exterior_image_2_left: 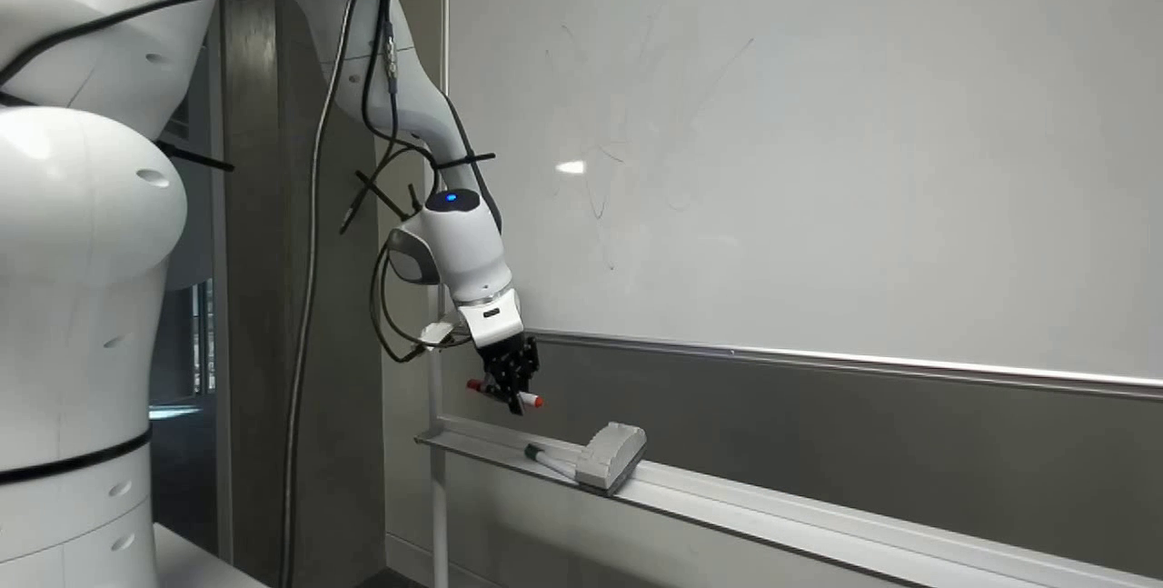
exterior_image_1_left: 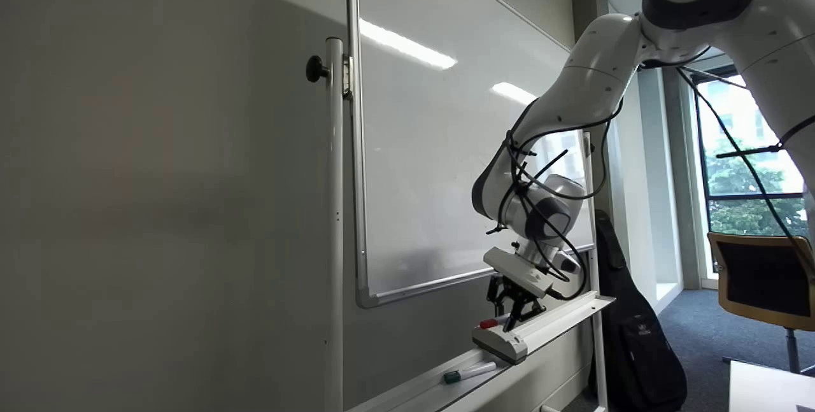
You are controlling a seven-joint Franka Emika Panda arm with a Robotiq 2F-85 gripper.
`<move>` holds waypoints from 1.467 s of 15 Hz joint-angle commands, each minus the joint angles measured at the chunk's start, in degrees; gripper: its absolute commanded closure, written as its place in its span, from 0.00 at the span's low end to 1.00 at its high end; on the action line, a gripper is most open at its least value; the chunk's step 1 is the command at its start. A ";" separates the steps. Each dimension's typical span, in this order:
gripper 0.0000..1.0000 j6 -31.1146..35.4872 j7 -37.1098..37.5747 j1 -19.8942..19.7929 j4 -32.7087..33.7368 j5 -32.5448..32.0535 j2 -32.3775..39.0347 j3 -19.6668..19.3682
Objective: Move the orange marker slightly to the left
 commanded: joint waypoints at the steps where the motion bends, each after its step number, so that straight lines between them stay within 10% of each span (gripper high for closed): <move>1: 0.95 2.07 2.58 -1.66 4.36 0.57 5.20 -2.35; 11: 0.95 5.51 24.99 1.96 12.53 -2.67 15.06 -11.87; 22: 0.95 8.49 27.95 1.77 13.48 -2.52 14.40 -12.77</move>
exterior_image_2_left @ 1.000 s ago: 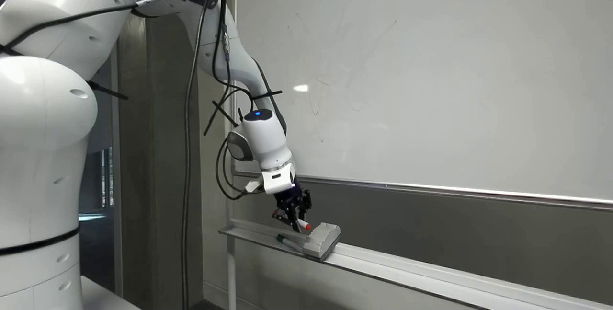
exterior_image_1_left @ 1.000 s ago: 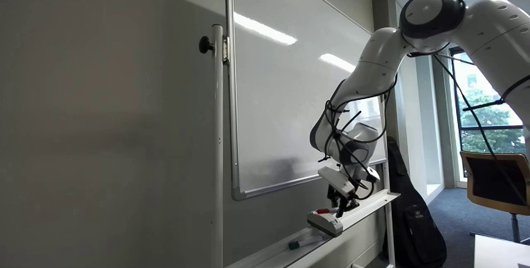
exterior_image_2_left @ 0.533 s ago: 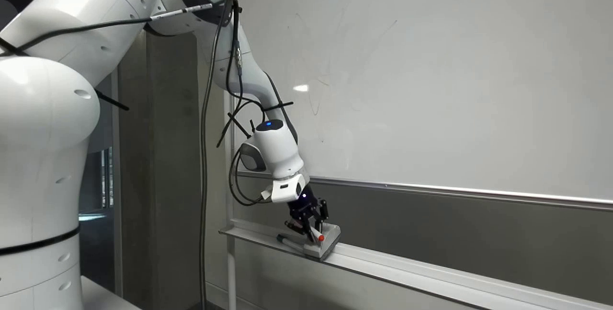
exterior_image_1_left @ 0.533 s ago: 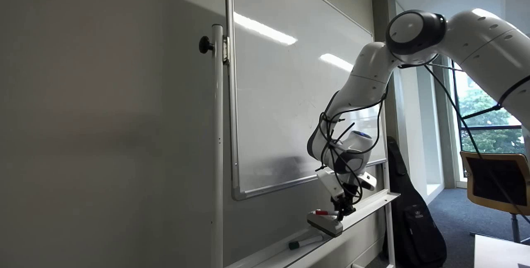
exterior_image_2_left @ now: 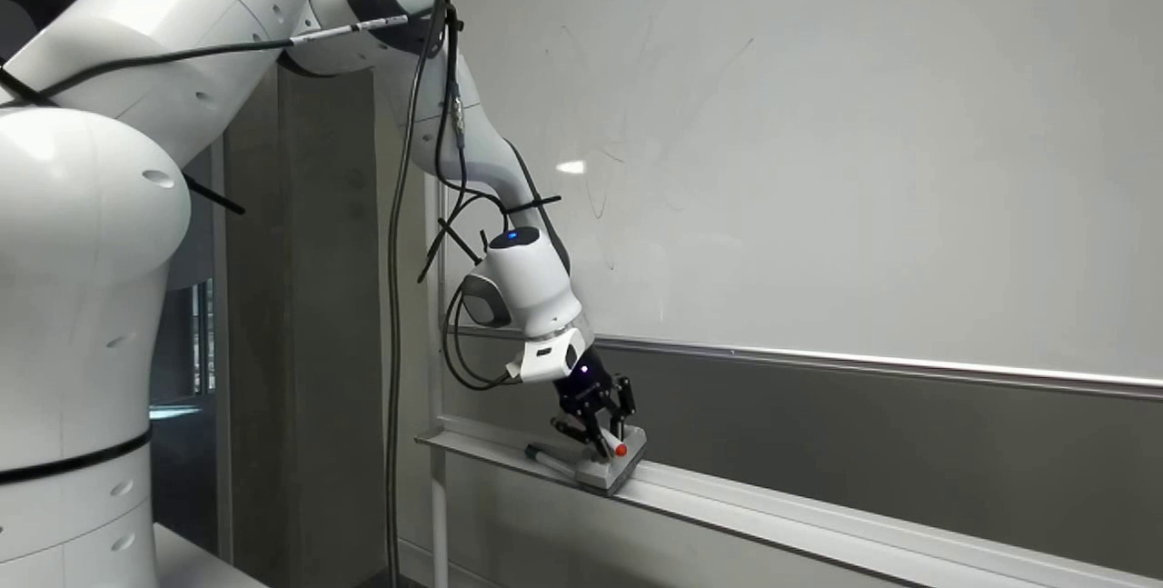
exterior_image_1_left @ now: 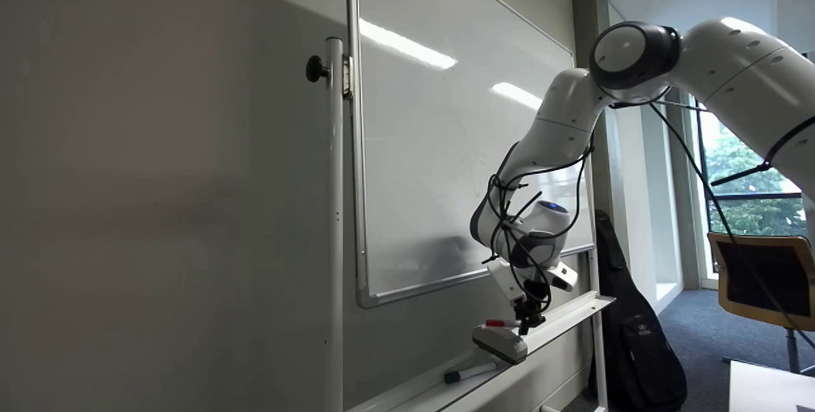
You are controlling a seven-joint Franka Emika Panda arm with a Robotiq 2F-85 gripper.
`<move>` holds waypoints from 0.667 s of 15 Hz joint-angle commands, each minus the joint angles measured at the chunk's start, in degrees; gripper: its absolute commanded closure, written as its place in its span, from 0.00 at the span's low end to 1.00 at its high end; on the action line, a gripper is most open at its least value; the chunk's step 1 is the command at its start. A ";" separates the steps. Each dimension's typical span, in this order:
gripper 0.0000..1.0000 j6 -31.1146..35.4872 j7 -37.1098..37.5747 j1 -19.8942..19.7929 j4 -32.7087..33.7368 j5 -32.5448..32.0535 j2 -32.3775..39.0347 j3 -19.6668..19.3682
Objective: Move the orange marker slightly to the left
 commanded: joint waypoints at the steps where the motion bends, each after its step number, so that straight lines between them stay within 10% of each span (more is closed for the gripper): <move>1: 0.95 1.62 1.26 0.55 -0.13 -0.30 -1.74 -0.96; 10: 0.95 2.60 -1.59 -1.42 -1.07 -4.86 -1.18 -4.58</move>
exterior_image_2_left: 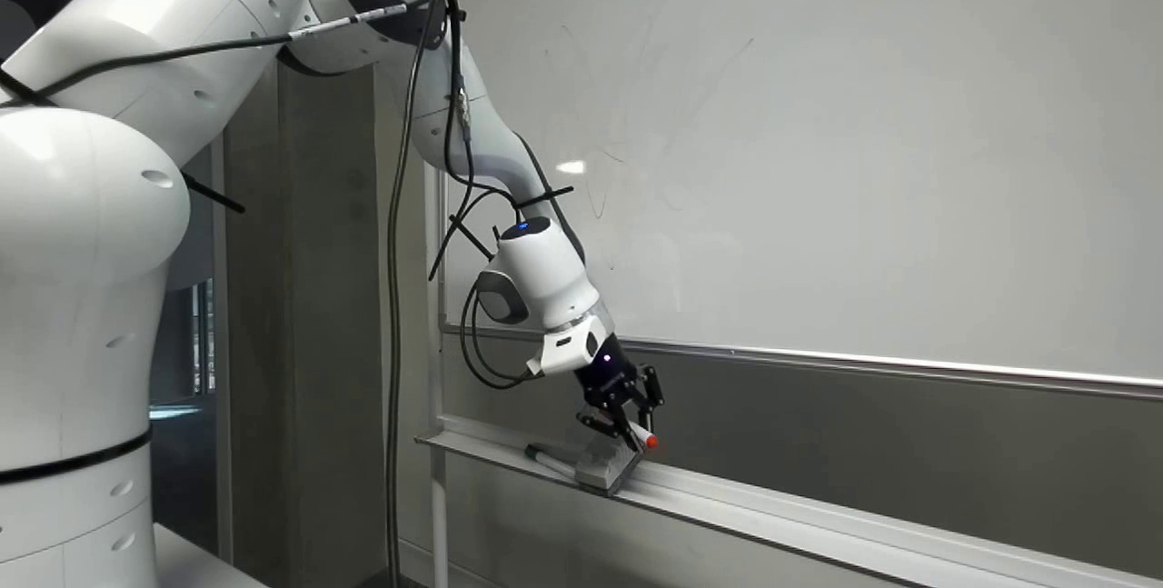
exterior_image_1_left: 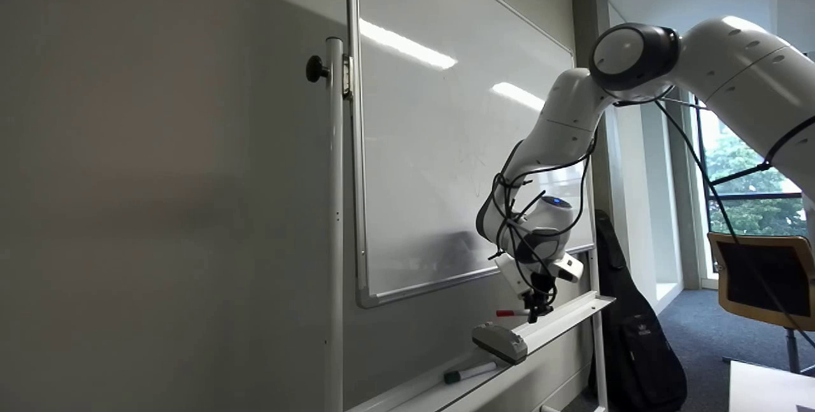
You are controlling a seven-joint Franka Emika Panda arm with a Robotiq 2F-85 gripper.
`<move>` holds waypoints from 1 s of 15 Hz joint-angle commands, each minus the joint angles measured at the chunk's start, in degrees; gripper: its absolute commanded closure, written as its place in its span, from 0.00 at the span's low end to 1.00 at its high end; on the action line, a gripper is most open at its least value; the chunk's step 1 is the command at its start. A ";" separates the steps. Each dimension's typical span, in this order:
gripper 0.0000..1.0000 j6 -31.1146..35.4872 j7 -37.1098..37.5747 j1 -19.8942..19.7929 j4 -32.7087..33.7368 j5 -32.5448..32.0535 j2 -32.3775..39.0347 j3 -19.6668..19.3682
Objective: Move the orange marker slightly to the left
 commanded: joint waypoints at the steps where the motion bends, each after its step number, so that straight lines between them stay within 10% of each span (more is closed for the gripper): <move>1: 0.95 -0.09 -1.49 -1.51 -1.58 -3.50 -0.64 -1.70; 15: 0.95 -5.68 -1.93 -5.39 -4.26 -21.06 0.33 -5.84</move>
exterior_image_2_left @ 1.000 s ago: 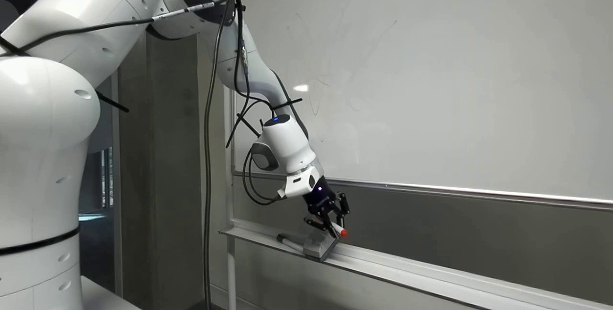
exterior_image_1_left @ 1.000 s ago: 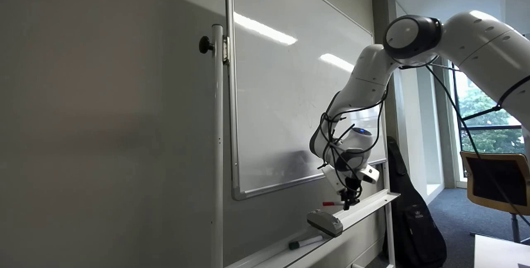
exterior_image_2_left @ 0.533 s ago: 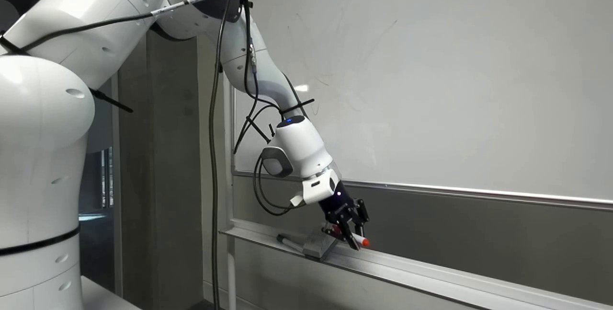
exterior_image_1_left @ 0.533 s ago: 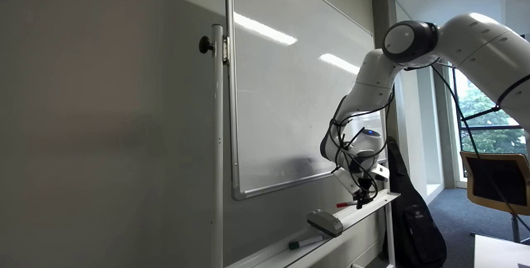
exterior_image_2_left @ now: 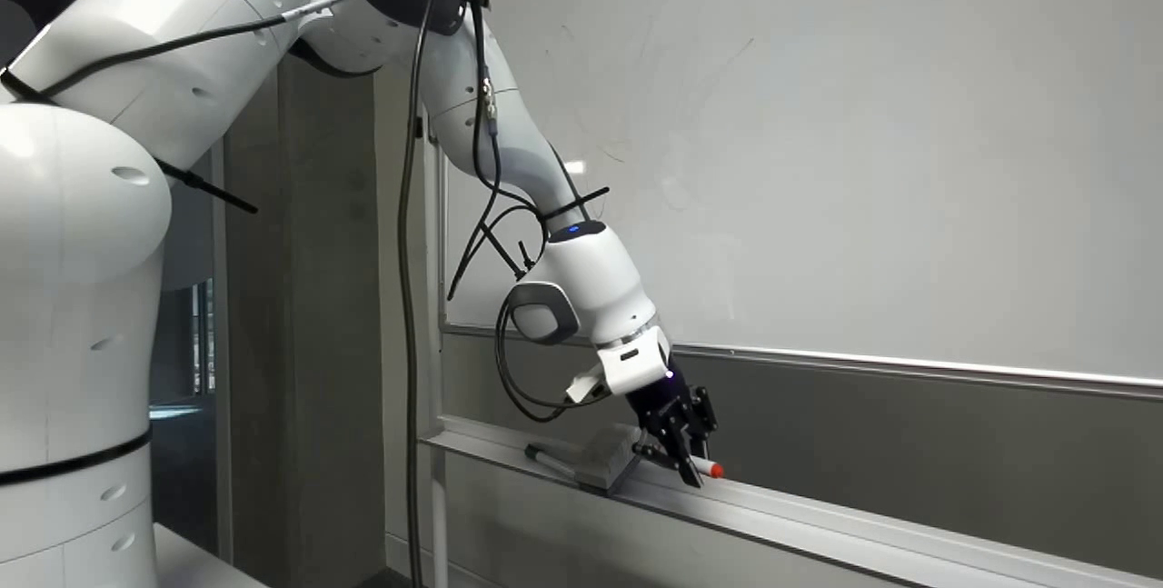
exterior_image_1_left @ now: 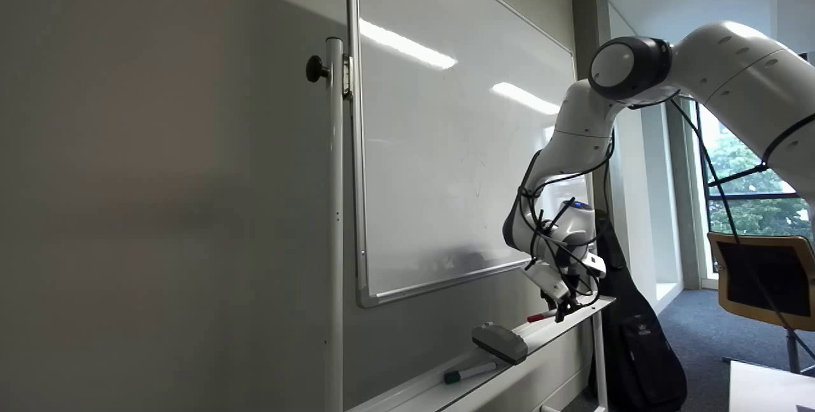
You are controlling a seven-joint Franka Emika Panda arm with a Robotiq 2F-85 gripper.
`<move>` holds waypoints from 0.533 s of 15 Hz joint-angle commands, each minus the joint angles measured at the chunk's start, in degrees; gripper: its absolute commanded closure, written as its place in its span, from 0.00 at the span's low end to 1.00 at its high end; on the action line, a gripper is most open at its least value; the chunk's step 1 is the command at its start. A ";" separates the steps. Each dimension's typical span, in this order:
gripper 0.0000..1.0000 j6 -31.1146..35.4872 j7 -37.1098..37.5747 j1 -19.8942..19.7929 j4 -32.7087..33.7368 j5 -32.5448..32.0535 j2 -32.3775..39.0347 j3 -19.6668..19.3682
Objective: Move the orange marker slightly to the left
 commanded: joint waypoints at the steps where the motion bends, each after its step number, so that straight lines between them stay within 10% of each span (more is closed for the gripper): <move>1: 0.95 0.55 0.58 0.35 0.02 -3.48 0.19 -0.68; 8: 0.95 5.41 3.32 -1.69 8.24 -1.71 1.89 4.58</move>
